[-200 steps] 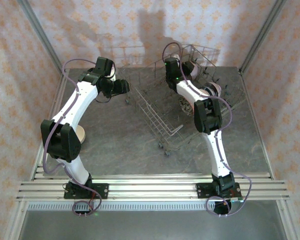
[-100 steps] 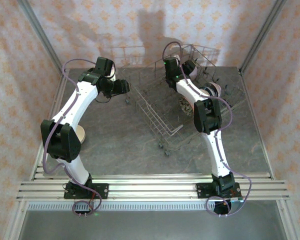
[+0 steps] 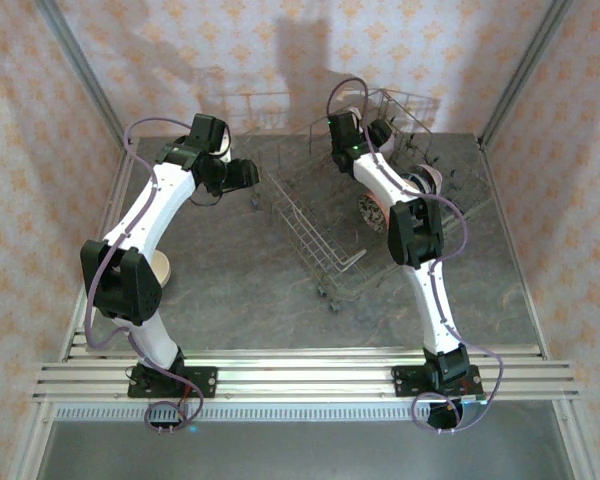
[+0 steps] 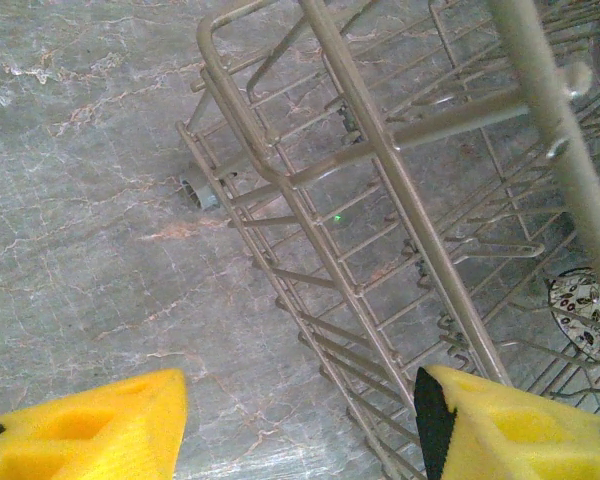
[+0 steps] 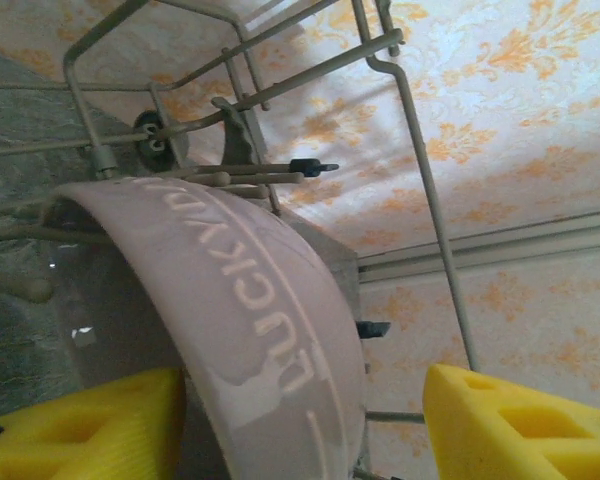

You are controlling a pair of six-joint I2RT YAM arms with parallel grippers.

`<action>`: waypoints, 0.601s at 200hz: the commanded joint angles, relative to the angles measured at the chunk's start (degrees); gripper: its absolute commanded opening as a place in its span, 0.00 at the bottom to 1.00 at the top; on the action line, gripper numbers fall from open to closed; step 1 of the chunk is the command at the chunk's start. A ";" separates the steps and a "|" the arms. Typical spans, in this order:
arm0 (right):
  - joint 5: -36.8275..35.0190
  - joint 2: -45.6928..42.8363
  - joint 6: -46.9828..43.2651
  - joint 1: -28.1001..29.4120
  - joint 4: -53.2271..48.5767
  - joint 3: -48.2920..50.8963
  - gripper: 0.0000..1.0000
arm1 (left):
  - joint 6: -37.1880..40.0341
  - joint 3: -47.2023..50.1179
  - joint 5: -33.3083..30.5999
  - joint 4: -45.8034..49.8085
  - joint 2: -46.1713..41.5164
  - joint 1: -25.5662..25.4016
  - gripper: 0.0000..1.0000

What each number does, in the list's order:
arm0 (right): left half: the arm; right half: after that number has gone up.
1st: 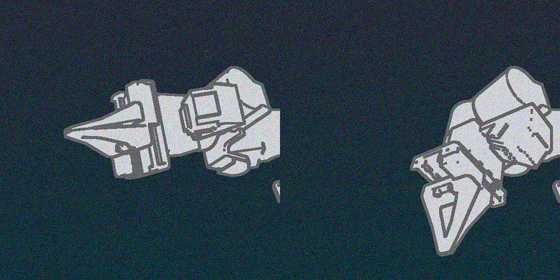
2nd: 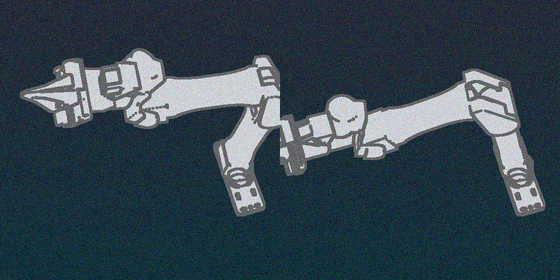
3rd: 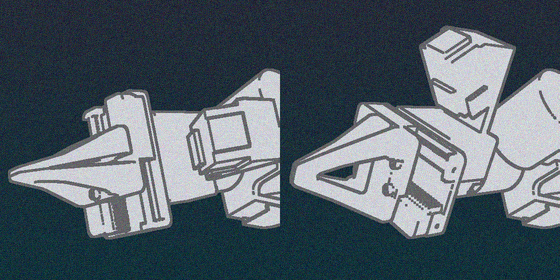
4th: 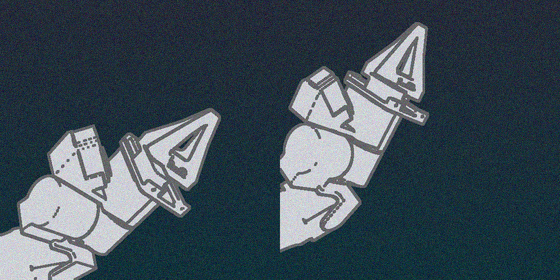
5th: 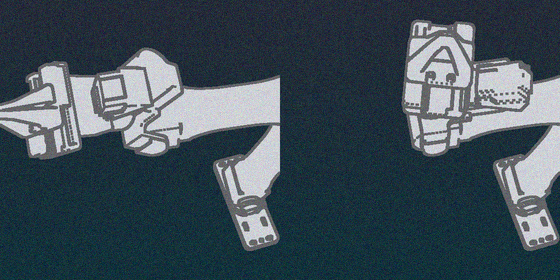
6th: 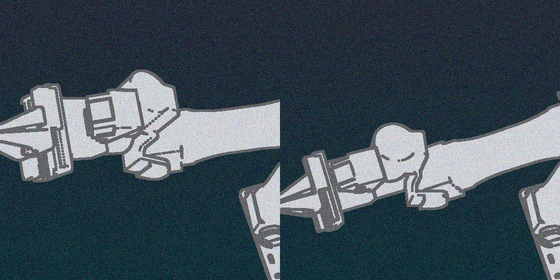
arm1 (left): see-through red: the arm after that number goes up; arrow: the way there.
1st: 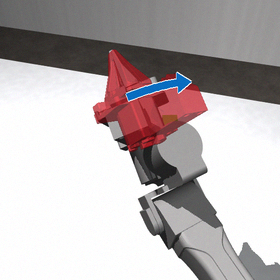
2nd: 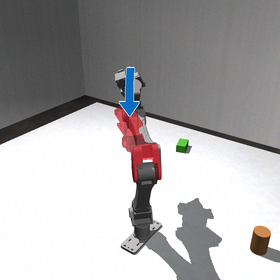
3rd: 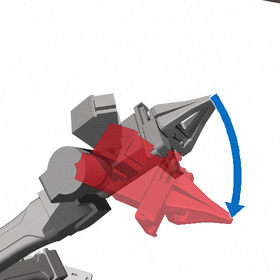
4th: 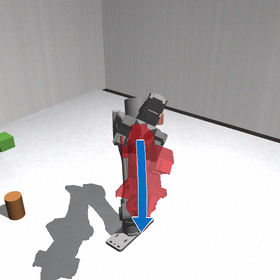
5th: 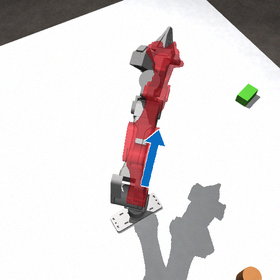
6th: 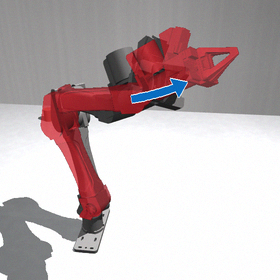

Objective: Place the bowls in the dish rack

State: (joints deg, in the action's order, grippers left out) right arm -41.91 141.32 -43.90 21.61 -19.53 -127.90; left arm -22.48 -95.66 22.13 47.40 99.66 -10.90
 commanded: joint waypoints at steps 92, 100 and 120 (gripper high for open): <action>11.11 -8.47 14.13 1.33 -15.20 -9.32 0.66 | -2.01 -2.79 0.34 2.48 -3.28 -0.25 0.63; 12.01 -9.06 15.17 1.44 -16.53 -10.53 0.66 | -2.25 -2.87 0.20 2.45 -3.57 -0.24 0.63; 14.05 -11.14 17.45 1.53 -19.22 -11.92 0.66 | -3.05 -2.85 0.24 2.22 -4.11 -0.21 0.63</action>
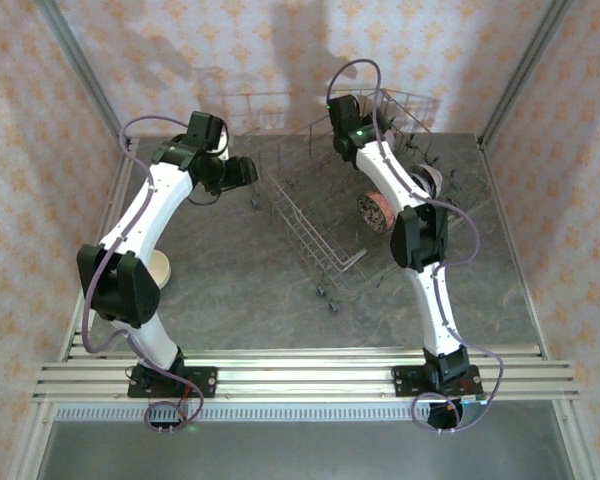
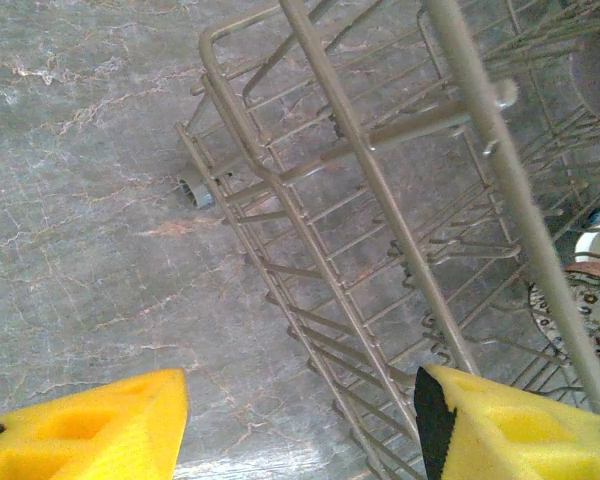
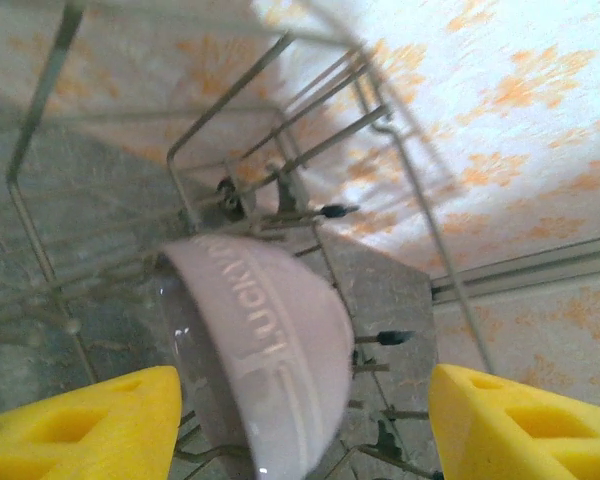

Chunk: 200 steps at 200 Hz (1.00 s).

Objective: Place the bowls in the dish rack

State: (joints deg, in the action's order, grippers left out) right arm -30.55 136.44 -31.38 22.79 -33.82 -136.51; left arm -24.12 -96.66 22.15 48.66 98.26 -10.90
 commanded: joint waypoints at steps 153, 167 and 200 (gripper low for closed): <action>22.35 -36.23 10.42 10.40 -16.43 21.40 0.70 | -8.87 18.29 -8.31 11.91 -24.05 19.17 0.66; 23.82 -37.74 10.75 12.31 -15.48 23.96 0.70 | -7.54 20.29 -10.11 13.91 -25.27 22.99 0.67; 27.18 -39.28 12.36 15.80 -14.61 26.61 0.70 | -1.45 21.90 -10.02 17.10 -24.19 32.40 0.68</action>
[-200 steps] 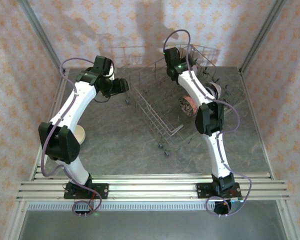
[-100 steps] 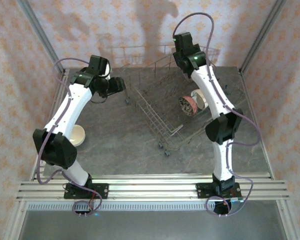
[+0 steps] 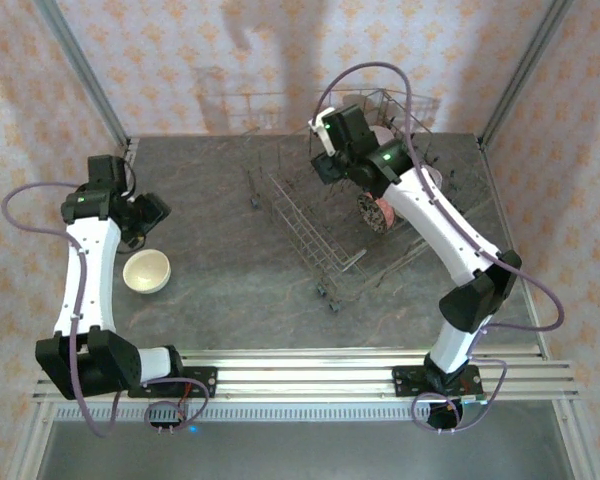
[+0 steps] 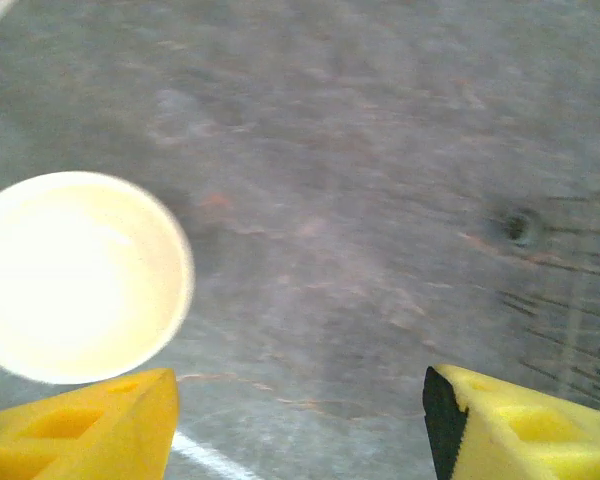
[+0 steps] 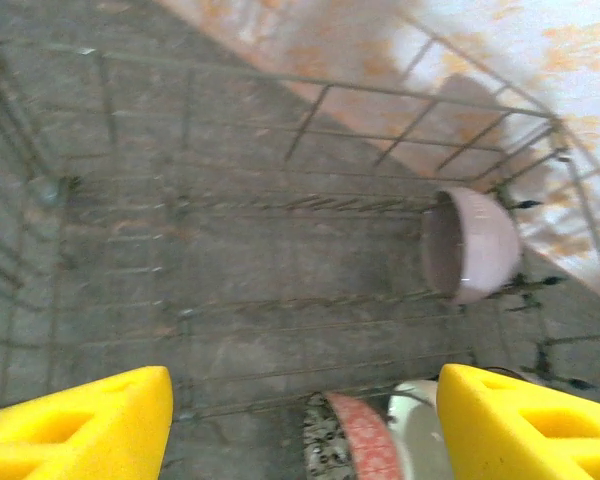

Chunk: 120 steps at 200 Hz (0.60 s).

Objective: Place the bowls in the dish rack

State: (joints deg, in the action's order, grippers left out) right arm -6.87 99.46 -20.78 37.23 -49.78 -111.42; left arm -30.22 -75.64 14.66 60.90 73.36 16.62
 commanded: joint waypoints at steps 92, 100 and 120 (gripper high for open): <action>6.57 -4.91 1.04 3.98 3.88 5.84 0.71 | 16.41 5.16 -7.09 2.84 13.49 17.74 0.67; 6.35 -5.68 0.31 3.99 5.10 7.22 0.71 | 16.51 6.40 -7.99 1.84 14.32 17.79 0.67; 6.08 -6.41 -1.09 3.99 6.76 8.35 0.72 | 17.00 9.57 -7.18 -1.75 15.21 17.84 0.66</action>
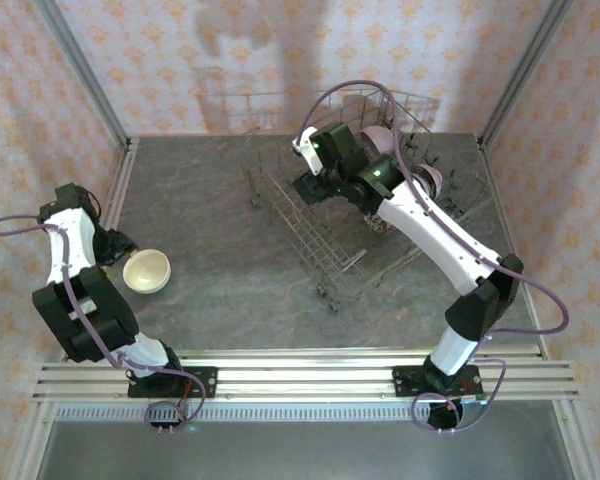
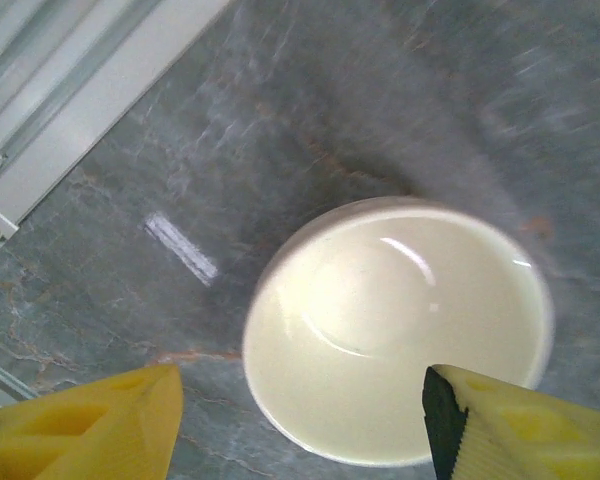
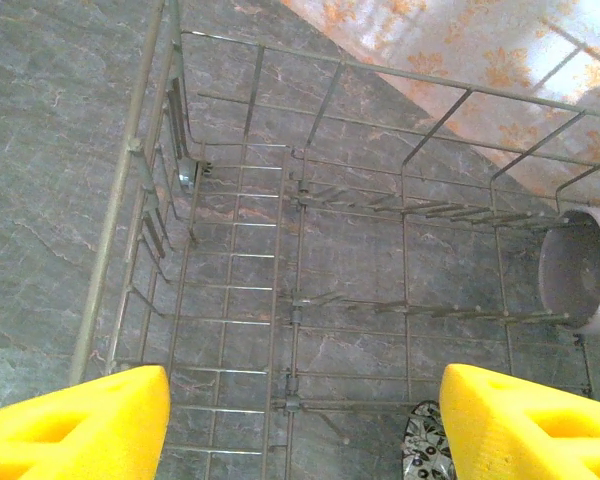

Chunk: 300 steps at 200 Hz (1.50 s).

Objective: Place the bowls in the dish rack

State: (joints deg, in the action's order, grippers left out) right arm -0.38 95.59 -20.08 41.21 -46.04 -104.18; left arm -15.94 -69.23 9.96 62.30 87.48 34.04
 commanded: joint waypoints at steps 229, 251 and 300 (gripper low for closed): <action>-7.25 -0.54 0.20 0.01 -1.50 -0.84 0.72 | 3.99 5.76 4.53 -8.04 12.17 -4.58 0.21; -7.35 -1.71 0.22 0.00 -0.13 1.10 0.73 | 3.65 6.03 4.70 -8.22 11.89 -5.15 0.16; -8.66 -2.31 0.54 0.01 -0.02 1.56 0.73 | 2.87 7.20 7.17 -8.73 8.68 -7.46 0.06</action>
State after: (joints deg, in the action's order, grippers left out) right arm -6.59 95.48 -20.71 41.21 -46.48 -103.35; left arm -12.12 -62.83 16.16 53.49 97.95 28.05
